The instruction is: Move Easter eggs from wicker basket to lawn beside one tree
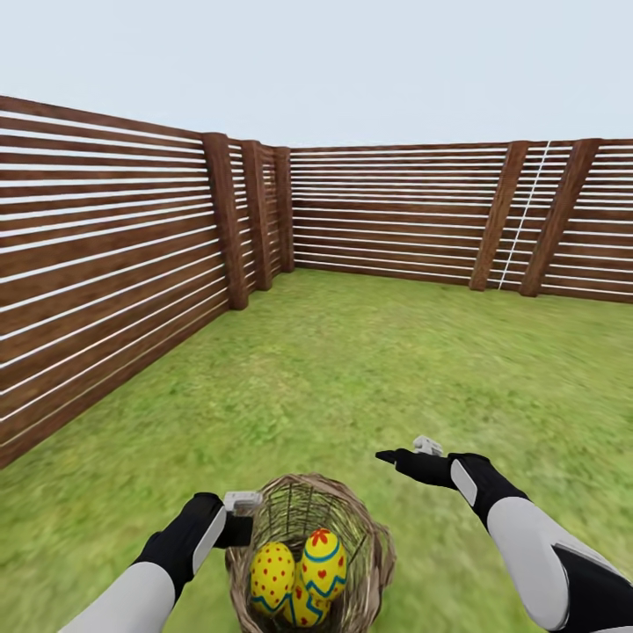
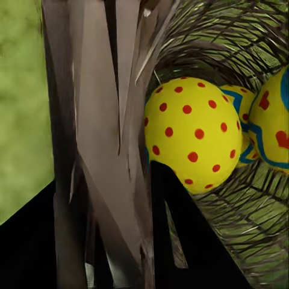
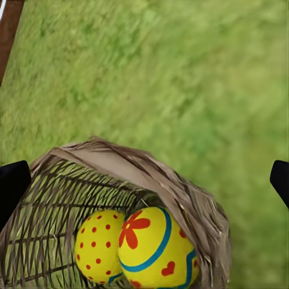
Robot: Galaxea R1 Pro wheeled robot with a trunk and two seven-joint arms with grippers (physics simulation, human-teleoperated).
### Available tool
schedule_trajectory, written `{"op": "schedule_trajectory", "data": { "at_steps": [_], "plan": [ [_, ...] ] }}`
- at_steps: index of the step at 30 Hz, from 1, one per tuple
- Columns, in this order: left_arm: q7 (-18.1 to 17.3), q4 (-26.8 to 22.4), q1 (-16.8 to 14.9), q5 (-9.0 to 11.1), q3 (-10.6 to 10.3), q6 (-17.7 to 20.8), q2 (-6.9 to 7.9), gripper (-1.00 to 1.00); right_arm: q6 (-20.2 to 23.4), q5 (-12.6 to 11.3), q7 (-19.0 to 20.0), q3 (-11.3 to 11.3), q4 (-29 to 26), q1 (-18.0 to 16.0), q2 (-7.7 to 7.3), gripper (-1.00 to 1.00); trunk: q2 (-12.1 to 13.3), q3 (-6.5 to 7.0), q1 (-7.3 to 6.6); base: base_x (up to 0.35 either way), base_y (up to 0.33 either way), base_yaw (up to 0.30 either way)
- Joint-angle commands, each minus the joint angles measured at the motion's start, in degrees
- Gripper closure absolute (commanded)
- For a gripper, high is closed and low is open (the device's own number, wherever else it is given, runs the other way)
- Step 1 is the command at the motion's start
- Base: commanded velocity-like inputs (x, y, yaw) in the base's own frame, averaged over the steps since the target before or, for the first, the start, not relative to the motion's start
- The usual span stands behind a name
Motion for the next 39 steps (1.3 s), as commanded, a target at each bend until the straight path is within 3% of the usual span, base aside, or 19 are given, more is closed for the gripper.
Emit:
{"op": "schedule_trajectory", "data": {
  "at_steps": [1, 4, 8, 9, 13, 17, 19, 21, 24, 39],
  "plan": [
    [-0.5, -0.3, 0.0, 0.4, -0.2, 0.3, 0.10, 1.00, 0.4, 0.5, 0.3, -0.5, -0.1, 0.0, -0.01, -1.00, 0.4, 0.13, -0.23, 0.000, 0.000, 0.000],
    [-3.9, -0.4, 0.0, 0.4, -0.1, 0.3, 0.39, 1.00, 0.4, 0.4, 0.3, -0.5, -0.1, 0.0, -0.06, -1.00, 1.6, 0.67, -0.89, 0.000, 0.000, 0.000],
    [-4.3, -0.4, 0.0, 0.4, -0.1, 0.3, 0.45, 1.00, 0.4, 0.4, 0.3, -0.5, -0.2, 0.0, -0.14, -1.00, 3.2, 1.38, -1.77, 0.000, 0.000, 0.000],
    [-4.4, -1.1, 0.0, 0.4, 0.0, 0.3, 0.52, 1.00, 0.4, 0.2, 0.3, -0.6, -0.2, 0.0, -0.98, -1.00, 3.6, 1.56, -1.99, 0.000, 0.000, 0.000],
    [-4.4, -1.1, 0.0, 0.4, 0.0, 0.3, 0.52, 1.00, 0.4, 0.1, 0.2, -0.7, -0.2, 0.0, -1.63, -1.00, 5.2, 2.28, -2.87, 0.000, 0.000, 0.000],
    [-4.5, -1.1, 0.0, 0.4, 0.0, 0.3, 0.52, 1.00, 0.6, 0.0, -0.2, -0.8, -0.2, 0.0, -4.43, -1.00, 6.8, 3.00, -3.75, 0.000, 0.000, 0.000],
    [-5.7, -1.1, 0.0, 0.4, 0.0, 0.3, 0.52, 1.00, 0.6, -0.1, 0.1, -1.0, -0.6, 0.0, -7.07, -1.00, 7.6, 3.36, -4.19, 0.000, 0.000, 0.000],
    [-7.0, -1.1, 0.0, 0.4, 0.0, 0.3, 0.57, 1.00, 1.5, -0.1, 0.5, -1.0, -5.2, 0.0, -9.16, -1.00, 8.4, 3.72, -4.63, 0.000, 0.000, 0.000],
    [-7.4, -1.1, 0.0, 0.4, 0.0, 0.3, 0.60, 1.00, 3.9, -0.1, 3.2, -0.9, -9.3, 0.0, -9.58, -1.00, 9.6, 4.26, -5.29, 0.000, 0.000, 0.000],
    [-7.4, -1.0, 0.0, 0.4, -0.1, 0.3, 0.53, 1.00, 2.2, 0.4, 1.1, -0.7, -6.7, 0.0, -9.30, -1.00, 15.6, 6.95, -8.58, 0.000, 0.000, 0.000]
  ]
}}
